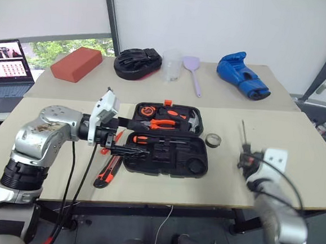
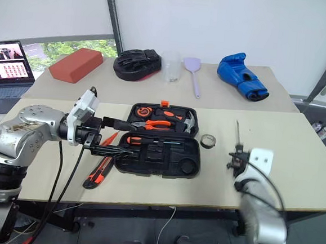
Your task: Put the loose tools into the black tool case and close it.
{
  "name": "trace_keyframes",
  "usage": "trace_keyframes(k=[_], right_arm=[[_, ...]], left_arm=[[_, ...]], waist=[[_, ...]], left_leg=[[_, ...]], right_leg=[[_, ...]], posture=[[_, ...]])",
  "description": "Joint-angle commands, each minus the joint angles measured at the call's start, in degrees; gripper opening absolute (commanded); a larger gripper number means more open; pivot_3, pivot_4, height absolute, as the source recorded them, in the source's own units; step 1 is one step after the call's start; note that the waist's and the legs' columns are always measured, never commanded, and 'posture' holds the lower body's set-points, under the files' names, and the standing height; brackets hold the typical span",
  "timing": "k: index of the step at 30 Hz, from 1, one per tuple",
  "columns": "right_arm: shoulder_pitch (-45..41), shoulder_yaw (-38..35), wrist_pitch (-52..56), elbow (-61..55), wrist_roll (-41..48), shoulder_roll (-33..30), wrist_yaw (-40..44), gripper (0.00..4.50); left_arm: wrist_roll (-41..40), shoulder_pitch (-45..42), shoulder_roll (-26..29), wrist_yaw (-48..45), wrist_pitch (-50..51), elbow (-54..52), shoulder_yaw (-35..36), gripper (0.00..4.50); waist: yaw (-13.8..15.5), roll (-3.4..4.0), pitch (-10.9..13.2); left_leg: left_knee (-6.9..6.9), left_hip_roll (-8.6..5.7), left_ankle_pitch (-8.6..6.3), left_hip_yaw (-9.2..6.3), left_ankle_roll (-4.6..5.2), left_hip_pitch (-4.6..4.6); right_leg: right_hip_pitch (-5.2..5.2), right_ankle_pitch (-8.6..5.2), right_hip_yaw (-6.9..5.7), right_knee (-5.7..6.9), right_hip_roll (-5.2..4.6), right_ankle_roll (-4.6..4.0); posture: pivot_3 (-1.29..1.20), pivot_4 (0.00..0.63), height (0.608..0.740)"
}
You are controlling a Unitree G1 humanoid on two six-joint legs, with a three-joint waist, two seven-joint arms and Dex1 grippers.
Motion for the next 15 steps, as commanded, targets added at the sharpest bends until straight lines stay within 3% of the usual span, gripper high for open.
trace_keyframes(k=[1,4,8,15], right_arm=[[-7.8,3.1,1.6,3.8,11.6,-7.8,23.3,1.08],[-14.8,13.1,-4.6,11.0,8.0,-16.2,40.8,1.08],[-23.0,21.2,-10.2,17.9,4.9,-17.2,51.4,1.08],[-31.8,31.4,-23.9,32.2,-6.0,-12.0,56.4,1.08]], left_arm=[[0.4,-0.3,2.1,-2.3,-2.0,0.5,0.0,4.50],[1.0,-0.8,3.2,-3.8,-2.8,1.8,-0.6,4.50],[0.8,-1.1,4.4,-5.2,-2.7,2.5,-0.8,4.50],[0.3,1.1,5.8,-5.0,-2.1,1.2,0.0,4.50]], waist=[[-0.2,-0.12,0.0],[-0.5,-0.14,0.0],[-0.3,-0.16,0.0],[-0.1,-0.19,0.0]], left_leg=[[-0.01,0.09,0.00,-0.05,0.00,0.09],[-0.07,0.14,0.26,-0.02,0.46,0.12],[-0.10,0.21,0.24,-0.07,0.51,0.02],[0.00,0.16,0.22,-0.13,0.54,-0.33]], right_leg=[[0.06,-0.05,-0.03,0.03,0.08,-0.09],[0.05,-0.09,0.03,0.00,0.12,-0.18],[0.00,-0.11,-0.01,-0.02,0.14,-0.21],[-0.26,-0.09,-0.10,-0.06,0.04,-0.19]], posture=[[0.00,0.150,0.740],[0.00,0.150,0.740],[0.00,0.150,0.740],[0.00,0.150,0.740]])
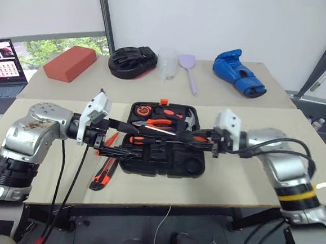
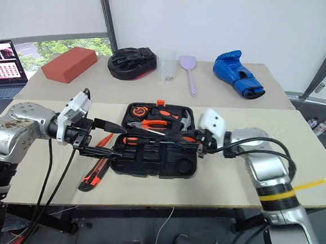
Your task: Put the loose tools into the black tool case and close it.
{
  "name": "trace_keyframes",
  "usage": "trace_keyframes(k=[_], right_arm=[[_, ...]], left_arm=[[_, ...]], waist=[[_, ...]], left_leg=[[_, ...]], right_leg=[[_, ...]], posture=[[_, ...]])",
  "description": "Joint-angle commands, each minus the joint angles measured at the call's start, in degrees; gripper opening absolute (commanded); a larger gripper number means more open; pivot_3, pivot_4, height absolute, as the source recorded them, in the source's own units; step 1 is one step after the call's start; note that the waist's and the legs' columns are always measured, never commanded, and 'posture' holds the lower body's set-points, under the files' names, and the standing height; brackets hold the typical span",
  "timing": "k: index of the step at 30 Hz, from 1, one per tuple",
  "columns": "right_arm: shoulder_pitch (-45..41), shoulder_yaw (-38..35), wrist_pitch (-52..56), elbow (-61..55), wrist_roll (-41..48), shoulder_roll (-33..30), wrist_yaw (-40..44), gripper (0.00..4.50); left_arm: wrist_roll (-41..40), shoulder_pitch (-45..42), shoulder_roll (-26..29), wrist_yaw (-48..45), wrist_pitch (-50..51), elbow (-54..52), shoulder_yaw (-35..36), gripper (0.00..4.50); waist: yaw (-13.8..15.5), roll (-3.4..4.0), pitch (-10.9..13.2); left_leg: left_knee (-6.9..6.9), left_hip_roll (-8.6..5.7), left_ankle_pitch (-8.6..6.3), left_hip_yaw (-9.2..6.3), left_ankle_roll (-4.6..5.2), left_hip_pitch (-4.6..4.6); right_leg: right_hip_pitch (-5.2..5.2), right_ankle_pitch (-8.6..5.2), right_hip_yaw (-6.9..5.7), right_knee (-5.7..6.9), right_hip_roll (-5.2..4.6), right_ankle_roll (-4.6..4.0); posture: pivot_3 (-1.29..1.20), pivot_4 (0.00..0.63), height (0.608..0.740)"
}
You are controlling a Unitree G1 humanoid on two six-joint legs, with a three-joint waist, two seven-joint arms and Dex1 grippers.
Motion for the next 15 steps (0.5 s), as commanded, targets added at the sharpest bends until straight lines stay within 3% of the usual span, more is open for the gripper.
trace_keyframes(k=[1,15], right_arm=[[-3.0,2.8,-8.9,7.9,-6.1,1.7,0.7,1.08],[-7.8,4.9,-19.0,23.4,-14.5,5.7,1.5,1.08]], left_arm=[[-0.8,0.9,1.4,0.1,0.0,-2.0,1.4,4.50],[-0.4,0.4,1.7,1.0,-0.7,-1.8,1.4,4.50]], waist=[[0.2,-0.01,0.0],[-0.2,0.00,0.0]], left_leg=[[0.00,-0.04,0.00,-0.01,0.00,-0.04],[0.09,-0.12,0.03,-0.05,-0.06,-0.28]], right_leg=[[-0.04,0.00,-0.01,0.00,-0.04,0.00],[-0.30,0.02,-0.17,0.12,-0.17,-0.04]], posture=[[0.00,0.150,0.740],[0.00,0.150,0.740]])
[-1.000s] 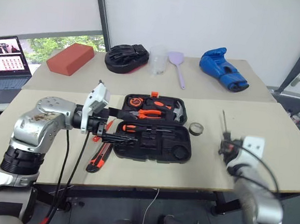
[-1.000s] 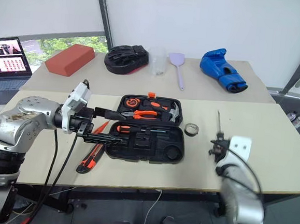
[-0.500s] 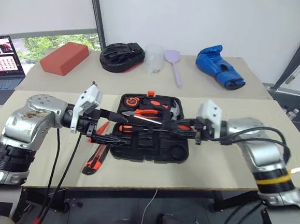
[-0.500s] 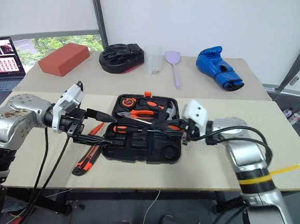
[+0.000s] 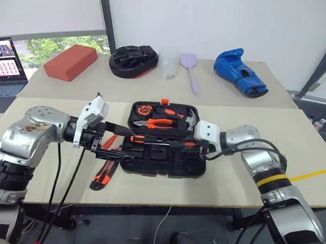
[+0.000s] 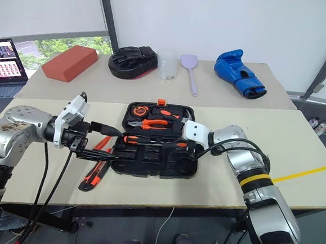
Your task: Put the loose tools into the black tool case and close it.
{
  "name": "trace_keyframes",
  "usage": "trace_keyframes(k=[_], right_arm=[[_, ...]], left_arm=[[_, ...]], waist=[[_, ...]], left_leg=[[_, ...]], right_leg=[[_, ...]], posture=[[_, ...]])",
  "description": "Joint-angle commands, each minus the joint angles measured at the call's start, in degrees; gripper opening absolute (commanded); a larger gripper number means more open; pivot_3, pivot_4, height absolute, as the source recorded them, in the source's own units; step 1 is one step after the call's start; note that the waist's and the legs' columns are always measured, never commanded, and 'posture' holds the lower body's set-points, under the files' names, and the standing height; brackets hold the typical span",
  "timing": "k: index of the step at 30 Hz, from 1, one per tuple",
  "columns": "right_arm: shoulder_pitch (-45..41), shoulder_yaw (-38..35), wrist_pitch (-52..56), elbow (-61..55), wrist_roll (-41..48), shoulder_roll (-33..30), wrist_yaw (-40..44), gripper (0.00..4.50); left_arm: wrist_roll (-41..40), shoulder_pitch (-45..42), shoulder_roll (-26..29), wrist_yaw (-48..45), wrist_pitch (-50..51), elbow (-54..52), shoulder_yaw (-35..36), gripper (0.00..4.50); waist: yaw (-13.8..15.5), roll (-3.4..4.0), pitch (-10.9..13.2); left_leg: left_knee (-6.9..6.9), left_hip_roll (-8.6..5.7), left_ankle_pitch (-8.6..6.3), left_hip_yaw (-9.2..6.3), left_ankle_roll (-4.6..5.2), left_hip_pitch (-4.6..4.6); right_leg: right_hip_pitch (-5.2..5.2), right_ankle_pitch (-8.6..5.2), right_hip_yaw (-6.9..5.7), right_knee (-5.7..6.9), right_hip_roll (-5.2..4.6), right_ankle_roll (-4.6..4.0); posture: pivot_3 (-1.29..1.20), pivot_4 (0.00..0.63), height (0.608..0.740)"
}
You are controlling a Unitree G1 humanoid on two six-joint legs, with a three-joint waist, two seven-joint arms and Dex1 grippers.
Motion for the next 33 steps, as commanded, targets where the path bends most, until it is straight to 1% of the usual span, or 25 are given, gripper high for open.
trace_keyframes(k=[1,2,4,5,7,8,11,12,15,19,20,24,25,28,29,30,33], right_arm=[[-1.1,-0.5,-1.9,0.7,-1.2,0.0,0.8,1.08],[-1.1,-0.5,-2.2,0.8,-1.2,0.1,1.0,1.08],[-1.3,-1.0,-2.2,0.8,-1.0,0.3,1.2,2.08],[-1.4,-1.4,-2.0,0.5,-0.5,0.4,1.6,2.27],[-1.5,-2.1,-0.7,-0.6,0.6,0.4,2.5,2.91],[-1.5,-2.3,0.0,-1.4,1.0,0.2,3.1,3.32],[-1.8,-3.6,2.8,-3.6,2.6,0.6,2.9,4.33],[-2.1,-4.3,4.6,-4.0,3.4,1.2,2.4,4.46],[-2.7,-6.3,9.9,-5.0,5.5,3.3,0.4,4.46],[-2.8,-7.1,12.8,-4.1,5.7,5.4,-1.1,3.36],[-2.8,-7.0,12.9,-3.5,5.4,5.9,-1.7,3.18],[-2.2,-5.8,12.5,-2.2,4.1,7.2,-3.0,1.78],[-1.8,-5.1,12.7,-2.2,3.6,7.4,-2.8,1.49],[-0.4,-2.5,13.3,-2.4,1.8,7.2,-1.2,0.42],[0.5,-1.2,12.8,-2.9,0.7,6.8,-0.5,0.18],[1.4,0.2,12.7,-2.6,-0.8,6.7,-0.9,0.05],[3.3,2.8,11.3,-1.1,-4.8,6.7,-3.4,0.05]], left_arm=[[-0.3,-1.0,0.7,0.3,-0.9,-1.4,1.3,4.50],[-0.3,-1.1,0.7,0.3,-0.9,-1.4,1.3,4.50],[-0.1,-1.3,0.7,0.4,-1.2,-1.1,1.2,4.50],[0.0,-1.5,0.6,0.5,-1.3,-0.8,1.2,4.50],[0.2,-1.8,0.5,0.6,-1.5,-0.4,1.1,4.50],[0.2,-1.9,0.5,0.7,-1.6,-0.2,1.1,4.50],[0.3,-2.0,0.4,0.8,-1.9,0.1,1.0,4.50],[0.4,-2.0,0.3,0.8,-2.0,0.2,1.0,4.50],[0.5,-2.0,0.1,1.0,-2.2,0.4,0.8,4.50],[0.7,-1.9,0.0,1.0,-2.7,0.7,0.5,4.50],[0.9,-1.9,0.1,0.9,-2.8,0.9,0.4,4.50],[1.5,-1.7,0.1,0.7,-3.3,1.6,0.4,4.50],[1.6,-1.7,0.1,0.7,-3.4,1.6,0.4,4.50],[1.7,-1.6,0.2,0.7,-3.5,1.6,0.4,4.50],[1.7,-1.6,0.2,0.7,-3.6,1.6,0.4,4.50],[1.8,-1.6,0.2,0.7,-3.6,1.7,0.4,4.50],[2.0,-1.4,0.3,0.9,-3.8,1.9,0.4,4.50]], waist=[[0.0,0.00,0.0],[0.1,0.00,0.0],[0.1,0.00,0.0],[0.1,0.00,0.0],[0.1,0.00,0.0],[0.1,0.00,0.0],[0.0,0.00,0.0],[0.0,0.00,0.0],[0.0,0.00,0.0],[0.0,0.00,0.0],[0.0,0.00,0.0],[0.1,0.00,0.0],[0.0,0.00,0.0],[0.0,0.00,0.0],[0.0,0.00,0.0],[0.0,0.00,0.0],[0.0,-0.05,-0.1]], left_leg=[[0.00,0.00,0.00,0.00,0.00,0.00],[0.01,-0.01,0.00,0.00,0.00,0.00],[0.02,-0.02,0.00,0.00,0.00,0.00],[0.02,-0.02,0.00,0.00,0.00,0.00],[0.02,-0.01,0.00,-0.01,0.00,0.00],[0.01,-0.01,0.00,-0.01,0.00,0.00],[0.01,-0.01,0.00,-0.01,0.00,0.00],[0.01,-0.01,0.00,-0.01,0.00,0.00],[0.01,0.00,0.00,-0.01,0.00,-0.01],[0.01,-0.01,0.00,-0.01,0.00,-0.01],[0.01,-0.01,0.00,-0.01,0.00,-0.01],[0.01,-0.02,0.00,-0.01,0.00,-0.01],[0.01,-0.02,0.00,-0.01,0.00,-0.01],[0.01,-0.02,0.00,-0.01,0.00,-0.01],[0.01,-0.02,0.00,-0.01,0.00,-0.01],[0.01,-0.02,0.00,-0.01,0.00,-0.02],[0.01,-0.02,0.00,-0.01,0.00,0.03]], right_leg=[[0.00,0.00,0.00,0.01,0.00,0.00],[0.01,0.00,0.01,0.02,-0.01,0.00],[0.01,0.00,0.00,0.02,-0.02,0.00],[0.02,0.00,0.01,0.02,-0.01,0.00],[0.01,0.00,0.00,0.02,-0.01,0.00],[0.00,0.00,-0.01,0.02,-0.01,0.00],[0.00,0.00,-0.01,0.02,-0.01,0.00],[-0.01,0.00,0.00,0.02,-0.01,0.00],[-0.01,0.00,0.00,0.03,-0.01,-0.01],[-0.02,0.01,0.01,0.03,-0.01,-0.01],[-0.02,0.00,0.01,0.04,-0.01,-0.01],[-0.03,0.01,0.00,0.03,-0.01,0.00],[-0.03,0.01,0.00,0.04,-0.01,-0.01],[-0.06,0.00,-0.01,0.05,-0.01,-0.01],[-0.06,0.01,-0.01,0.05,-0.01,-0.01],[-0.05,0.01,-0.01,0.05,-0.01,-0.01],[-0.02,0.01,0.00,0.07,-0.01,-0.01]], posture=[[0.00,0.150,0.740],[0.00,0.150,0.740],[0.00,0.150,0.740],[0.00,0.150,0.740],[0.00,0.150,0.740],[0.00,0.150,0.740],[0.00,0.150,0.740],[0.00,0.150,0.740],[0.00,0.150,0.740],[0.00,0.150,0.740],[0.00,0.150,0.740],[0.00,0.150,0.740],[0.00,0.150,0.740],[0.00,0.150,0.740],[0.00,0.150,0.740],[0.00,0.150,0.740],[0.00,0.150,0.740]])
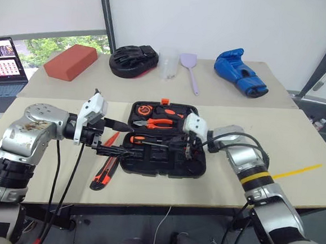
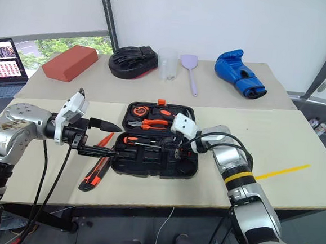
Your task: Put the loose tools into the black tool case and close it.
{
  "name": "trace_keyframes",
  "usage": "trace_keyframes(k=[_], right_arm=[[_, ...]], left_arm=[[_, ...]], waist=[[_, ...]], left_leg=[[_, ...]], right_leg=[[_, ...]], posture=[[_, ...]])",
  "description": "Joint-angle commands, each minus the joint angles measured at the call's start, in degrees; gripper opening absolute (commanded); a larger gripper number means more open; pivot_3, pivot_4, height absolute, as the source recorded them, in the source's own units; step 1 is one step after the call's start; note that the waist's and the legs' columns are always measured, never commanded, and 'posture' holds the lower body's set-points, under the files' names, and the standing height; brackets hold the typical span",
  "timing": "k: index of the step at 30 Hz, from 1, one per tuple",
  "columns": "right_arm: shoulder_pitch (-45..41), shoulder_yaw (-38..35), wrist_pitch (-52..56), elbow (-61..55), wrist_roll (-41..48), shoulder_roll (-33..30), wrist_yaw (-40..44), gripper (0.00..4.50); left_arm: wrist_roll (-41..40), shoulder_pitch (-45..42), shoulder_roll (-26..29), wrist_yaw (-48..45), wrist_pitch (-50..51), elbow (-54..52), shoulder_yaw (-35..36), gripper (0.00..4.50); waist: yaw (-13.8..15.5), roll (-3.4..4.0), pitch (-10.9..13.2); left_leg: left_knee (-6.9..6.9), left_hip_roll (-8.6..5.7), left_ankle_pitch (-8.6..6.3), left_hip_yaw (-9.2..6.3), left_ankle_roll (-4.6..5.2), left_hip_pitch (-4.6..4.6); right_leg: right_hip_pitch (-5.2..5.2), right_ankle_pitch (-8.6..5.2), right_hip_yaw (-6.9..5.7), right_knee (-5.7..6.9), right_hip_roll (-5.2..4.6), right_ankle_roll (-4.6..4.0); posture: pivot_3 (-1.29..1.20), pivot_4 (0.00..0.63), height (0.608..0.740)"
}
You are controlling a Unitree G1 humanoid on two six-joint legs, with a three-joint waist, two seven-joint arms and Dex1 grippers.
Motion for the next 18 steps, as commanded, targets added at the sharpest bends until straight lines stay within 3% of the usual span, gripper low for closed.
trace_keyframes(k=[1,10,18], right_arm=[[3.3,4.1,-1.5,1.3,-5.1,-0.6,-1.1,0.05],[2.5,-4.0,2.2,-9.0,3.8,-0.6,0.1,0.05],[2.9,-11.0,18.1,-24.3,15.6,-4.4,1.9,0.05]], left_arm=[[0.5,-0.4,0.5,0.0,-1.2,0.1,0.6,4.50],[0.8,4.1,1.3,3.1,-1.3,-1.5,3.0,4.50],[-4.1,15.9,2.6,11.1,4.5,-10.2,14.6,4.50]], waist=[[0.0,-0.07,-0.1],[0.1,-0.11,-0.1],[0.0,-0.10,-0.1]], left_leg=[[0.00,0.01,0.00,-0.01,0.00,0.04],[-0.03,0.00,-0.01,-0.04,-0.01,0.32],[-0.06,0.00,0.00,-0.07,0.00,-0.15]], right_leg=[[0.04,0.00,-0.01,0.00,0.00,0.00],[0.31,0.00,0.00,-0.04,0.01,0.00],[-0.19,0.01,-0.01,-0.03,0.03,-0.01]], posture=[[0.00,0.150,0.740],[0.00,0.150,0.740],[0.00,0.150,0.740]])
